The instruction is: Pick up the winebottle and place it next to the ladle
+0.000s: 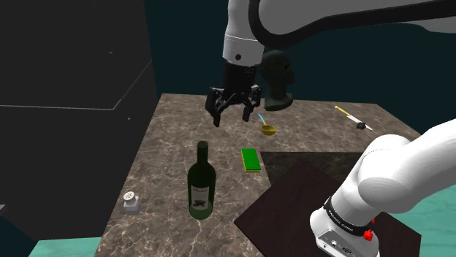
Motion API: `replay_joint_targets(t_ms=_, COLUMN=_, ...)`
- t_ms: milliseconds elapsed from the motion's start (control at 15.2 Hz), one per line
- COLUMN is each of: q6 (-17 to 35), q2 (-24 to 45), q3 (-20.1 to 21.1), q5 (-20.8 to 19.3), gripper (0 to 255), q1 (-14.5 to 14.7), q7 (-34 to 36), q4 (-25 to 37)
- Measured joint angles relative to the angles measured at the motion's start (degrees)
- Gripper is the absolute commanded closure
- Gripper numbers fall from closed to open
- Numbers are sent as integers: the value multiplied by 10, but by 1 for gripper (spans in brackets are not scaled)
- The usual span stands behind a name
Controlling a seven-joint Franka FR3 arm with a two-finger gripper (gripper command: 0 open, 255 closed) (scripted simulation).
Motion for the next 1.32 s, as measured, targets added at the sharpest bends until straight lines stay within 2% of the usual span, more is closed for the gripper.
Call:
replay_joint_targets(t_ms=462, q6=35, q2=116, q3=77, q5=-4, gripper=0, q1=6, q7=111, q4=70)
replay_joint_targets(t_ms=924, q6=87, q2=135, q3=90, q5=-3, gripper=0, q1=10, q7=120, q4=36)
replay_joint_targets(t_ms=1320, q6=94, q2=137, q3=92, q5=-3, gripper=0, q1=10, q7=122, q4=31)
